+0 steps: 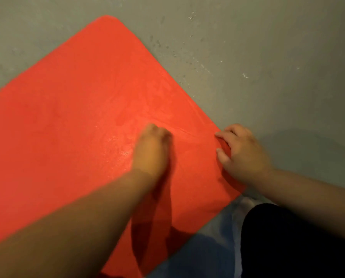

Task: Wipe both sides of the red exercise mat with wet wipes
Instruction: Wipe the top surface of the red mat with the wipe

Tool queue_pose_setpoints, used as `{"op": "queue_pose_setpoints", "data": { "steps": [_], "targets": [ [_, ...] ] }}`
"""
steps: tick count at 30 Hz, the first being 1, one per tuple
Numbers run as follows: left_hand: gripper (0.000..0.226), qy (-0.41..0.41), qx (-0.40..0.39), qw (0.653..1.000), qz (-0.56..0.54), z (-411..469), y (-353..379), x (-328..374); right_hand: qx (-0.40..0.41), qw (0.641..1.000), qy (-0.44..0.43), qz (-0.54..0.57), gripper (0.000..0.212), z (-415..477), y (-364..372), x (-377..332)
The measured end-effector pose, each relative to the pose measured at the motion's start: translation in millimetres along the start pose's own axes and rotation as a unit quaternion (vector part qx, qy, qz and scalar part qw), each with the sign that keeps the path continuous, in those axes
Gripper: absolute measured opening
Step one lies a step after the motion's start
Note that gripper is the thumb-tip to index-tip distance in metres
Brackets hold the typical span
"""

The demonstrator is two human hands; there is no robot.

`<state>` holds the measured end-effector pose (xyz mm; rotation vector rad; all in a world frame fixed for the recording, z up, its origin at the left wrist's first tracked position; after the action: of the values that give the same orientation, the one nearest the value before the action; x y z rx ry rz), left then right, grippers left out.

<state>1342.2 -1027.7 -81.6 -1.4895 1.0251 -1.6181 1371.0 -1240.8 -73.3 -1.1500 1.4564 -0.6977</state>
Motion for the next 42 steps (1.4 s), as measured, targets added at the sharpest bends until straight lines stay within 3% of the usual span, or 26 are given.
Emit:
{"op": "queue_pose_setpoints", "data": {
  "steps": [2,4,6,8,10,12,13,14,16,18,20,22,24,25,27,29,32,34,35,36,38,40,42],
  "targets": [
    [0.006,0.195,-0.095,0.976,-0.007,-27,9,44,-0.004,1.000,0.009,0.001,0.042,1,2,1],
    [0.008,0.351,-0.193,0.917,-0.006,-45,24,63,-0.011,1.000,0.001,-0.003,0.043,1,3,4],
    [0.022,0.392,-0.173,0.903,0.023,-20,17,32,-0.026,1.000,-0.005,0.010,0.042,1,2,8],
    [0.027,0.310,-0.093,0.944,0.061,25,-12,-6,-0.032,0.999,0.006,0.035,0.038,3,0,14],
    [0.021,0.105,-0.033,0.992,0.057,52,-28,-39,-0.010,0.999,0.028,0.045,0.033,4,-2,21],
    [0.013,-0.058,0.010,0.998,0.036,44,-23,-37,0.012,0.998,0.042,0.055,0.031,5,-2,24],
    [0.010,-0.072,0.004,0.997,0.019,34,-16,-23,0.013,0.997,0.043,0.059,0.030,5,-2,24],
    [0.005,-0.030,-0.011,0.999,-0.002,21,-6,-2,0.011,0.997,0.043,0.062,0.029,6,-1,24],
    [0.006,0.159,-0.078,0.984,-0.017,-15,14,45,0.004,0.997,0.040,0.061,0.027,7,1,25],
    [0.009,0.341,-0.173,0.924,-0.019,-29,20,58,-0.006,0.998,0.026,0.059,0.023,9,0,27],
    [0.017,0.415,-0.190,0.889,0.024,-2,10,38,-0.015,0.998,0.017,0.066,0.019,10,-2,27],
    [0.020,0.333,-0.134,0.930,0.079,39,-12,2,-0.024,0.997,0.023,0.071,0.020,11,-4,27],
    [0.020,0.128,-0.061,0.983,0.113,61,-40,-48,-0.021,0.997,0.029,0.076,0.020,10,-4,26],
    [0.019,0.035,-0.031,0.993,0.112,55,-49,-64,-0.016,0.997,0.030,0.076,0.020,10,-5,26],
    [0.019,-0.047,-0.022,0.993,0.108,22,-46,-55,-0.002,0.998,0.025,0.066,0.020,8,-3,24],
    [0.013,0.005,-0.050,0.997,0.067,-18,-26,-13,0.016,0.998,0.024,0.054,0.019,5,0,21],
    [0.011,0.202,-0.161,0.966,-0.009,-64,-2,39,0.024,0.998,0.036,0.053,0.022,4,2,18],
    [0.009,0.291,-0.179,0.940,-0.006,-61,-8,28,0.015,0.998,0.029,0.047,0.028,3,2,19],
    [0.003,0.294,-0.169,0.941,0.018,-51,-15,15,0.008,0.999,0.024,0.045,0.028,3,1,20],
    [0.006,0.256,-0.144,0.955,0.049,-38,-24,-3,0.001,0.999,0.016,0.041,0.027,2,0,22],
    [0.018,0.097,-0.061,0.987,0.111,-15,-47,-46,-0.012,0.999,-0.001,0.033,0.030,-1,-3,25],
    [0.016,-0.061,-0.005,0.992,0.109,-23,-56,-68,-0.020,0.999,-0.008,0.033,0.034,-3,-5,28],
    [0.015,-0.116,-0.005,0.989,0.093,-51,-41,-45,-0.018,0.999,-0.004,0.042,0.034,-6,-5,28]
  ]
}}
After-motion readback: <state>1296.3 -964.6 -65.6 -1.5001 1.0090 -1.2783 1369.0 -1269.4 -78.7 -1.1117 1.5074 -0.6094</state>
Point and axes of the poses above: each hand's wrist, its own z-axis towards the middle knuckle, its own y-axis out of the palm, x = y × z, the point moved 4 cm from there along z, towards the middle knuckle, and after that the axes turned 11 degrees about y, right-handed, at the moved point
